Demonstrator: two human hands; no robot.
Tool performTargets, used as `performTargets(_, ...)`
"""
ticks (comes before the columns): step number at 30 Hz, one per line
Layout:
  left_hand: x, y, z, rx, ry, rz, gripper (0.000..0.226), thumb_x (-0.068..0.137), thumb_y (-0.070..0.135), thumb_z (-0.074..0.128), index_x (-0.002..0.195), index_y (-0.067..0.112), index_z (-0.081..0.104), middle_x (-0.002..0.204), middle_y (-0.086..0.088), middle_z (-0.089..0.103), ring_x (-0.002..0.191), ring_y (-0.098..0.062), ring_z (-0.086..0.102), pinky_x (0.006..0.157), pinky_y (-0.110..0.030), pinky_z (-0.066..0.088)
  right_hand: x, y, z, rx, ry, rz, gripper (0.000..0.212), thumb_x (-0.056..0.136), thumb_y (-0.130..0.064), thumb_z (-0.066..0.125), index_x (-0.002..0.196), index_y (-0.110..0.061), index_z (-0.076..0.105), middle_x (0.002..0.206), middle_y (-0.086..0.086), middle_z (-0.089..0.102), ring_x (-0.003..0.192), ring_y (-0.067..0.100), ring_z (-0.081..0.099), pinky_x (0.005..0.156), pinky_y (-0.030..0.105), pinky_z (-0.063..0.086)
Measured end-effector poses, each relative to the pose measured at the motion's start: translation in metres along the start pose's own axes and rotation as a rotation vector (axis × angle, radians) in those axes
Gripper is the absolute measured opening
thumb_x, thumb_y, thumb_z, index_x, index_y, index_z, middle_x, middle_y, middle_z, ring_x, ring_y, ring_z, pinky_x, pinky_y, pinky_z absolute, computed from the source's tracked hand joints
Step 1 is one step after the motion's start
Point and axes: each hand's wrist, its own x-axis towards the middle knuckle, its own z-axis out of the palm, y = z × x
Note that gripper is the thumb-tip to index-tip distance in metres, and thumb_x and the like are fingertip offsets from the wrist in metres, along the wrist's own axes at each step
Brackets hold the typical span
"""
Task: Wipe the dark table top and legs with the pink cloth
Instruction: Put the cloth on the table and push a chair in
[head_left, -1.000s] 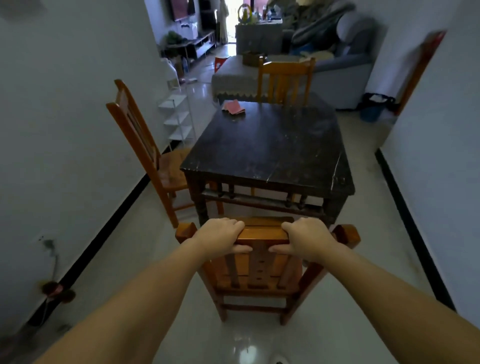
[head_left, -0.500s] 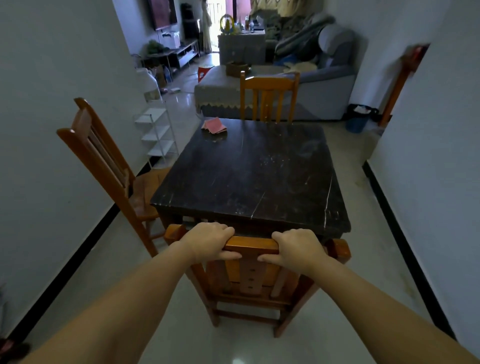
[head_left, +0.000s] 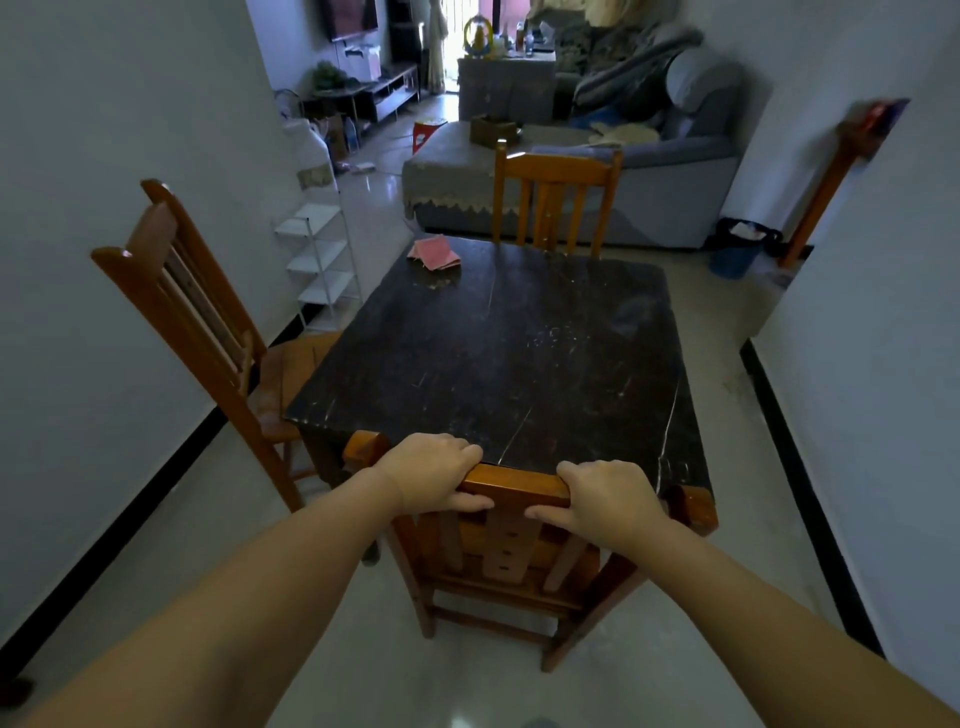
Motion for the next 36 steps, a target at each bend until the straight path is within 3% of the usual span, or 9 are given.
performTargets(3, -0.002, 0.0, -0.002, -0.01, -0.049, -0.022, 0.054, 0.085, 0.068, 0.033, 0.102, 0.02, 0.048, 0.094, 0.001, 0.058, 0.079, -0.012, 0.054, 0.064, -0.025, 0.047, 0.0, -0.003, -0.007, 0.094, -0.008, -0.021, 0.051, 0.085, -0.072, 0.018, 0.084, -0.03, 0.047, 0.071, -0.009, 0.056, 0.063, 0.005, 0.055, 0.065, 0.021, 0.049)
performTargets(5, -0.001, -0.002, -0.007, -0.015, -0.106, -0.046, 0.061, 0.083, 0.072, 0.029, 0.104, 0.019, 0.05, 0.095, 0.001, 0.058, 0.079, -0.013, 0.055, 0.062, -0.025, 0.044, 0.009, -0.006, -0.017, 0.168, 0.038, -0.036, 0.047, 0.091, -0.062, 0.021, 0.092, -0.03, 0.055, 0.076, -0.01, 0.058, 0.067, 0.003, 0.056, 0.066, 0.018, 0.047)
performTargets(8, -0.003, -0.014, -0.025, -0.115, -0.189, -0.122, 0.073, 0.081, 0.075, 0.024, 0.115, 0.017, 0.053, 0.106, -0.002, 0.056, 0.096, -0.018, 0.053, 0.081, -0.033, 0.043, 0.042, -0.018, -0.033, 0.23, 0.195, -0.039, 0.033, 0.096, -0.048, 0.035, 0.103, -0.027, 0.059, 0.087, -0.011, 0.061, 0.073, 0.001, 0.056, 0.067, 0.017, 0.046)
performTargets(12, -0.03, -0.064, -0.042, -0.249, -0.004, -0.328, 0.059, 0.088, 0.065, 0.028, 0.117, 0.02, 0.053, 0.11, -0.002, 0.055, 0.105, -0.019, 0.051, 0.09, -0.035, 0.037, 0.105, -0.053, -0.041, 0.216, 0.209, -0.116, 0.04, 0.095, -0.046, 0.04, 0.129, -0.025, 0.048, 0.127, -0.004, 0.054, 0.111, 0.011, 0.054, 0.093, 0.029, 0.045)
performTargets(16, -0.09, -0.129, -0.027, -0.2, 0.118, -0.596, 0.054, 0.092, 0.054, 0.034, 0.134, 0.019, 0.037, 0.131, -0.005, 0.047, 0.121, -0.023, 0.042, 0.102, -0.039, 0.033, 0.164, -0.107, -0.046, 0.115, 0.083, -0.198, 0.057, 0.096, -0.052, 0.033, 0.146, -0.028, 0.022, 0.155, 0.002, 0.021, 0.142, 0.02, 0.019, 0.115, 0.046, 0.018)
performTargets(20, -0.16, -0.187, 0.014, -0.174, 0.036, -0.803, 0.06, 0.093, 0.053, 0.033, 0.142, 0.019, 0.023, 0.14, -0.007, 0.037, 0.129, -0.025, 0.033, 0.108, -0.041, 0.026, 0.213, -0.18, -0.046, 0.069, 0.026, -0.328, 0.063, 0.096, -0.053, 0.026, 0.15, -0.03, 0.003, 0.159, 0.001, -0.003, 0.146, 0.021, -0.004, 0.117, 0.051, 0.003)
performTargets(25, -0.236, -0.255, 0.067, -0.234, -0.047, -1.006, 0.066, 0.093, 0.055, 0.029, 0.146, 0.021, 0.008, 0.15, -0.006, 0.021, 0.137, -0.023, 0.019, 0.112, -0.043, 0.015, 0.272, -0.286, -0.033, 0.042, -0.009, -0.499, 0.064, 0.097, -0.053, 0.025, 0.149, -0.031, -0.005, 0.158, 0.001, -0.013, 0.145, 0.022, -0.012, 0.116, 0.053, -0.001)
performTargets(36, -0.338, -0.448, 0.085, -0.238, -0.035, -1.016, 0.068, 0.093, 0.053, 0.032, 0.147, 0.021, 0.003, 0.152, -0.007, 0.016, 0.138, -0.022, 0.017, 0.113, -0.042, 0.013, 0.418, -0.474, -0.029, 0.031, -0.08, -0.52, 0.064, 0.097, -0.053, 0.021, 0.149, -0.03, -0.01, 0.158, 0.001, -0.012, 0.145, 0.021, -0.012, 0.116, 0.049, -0.002)
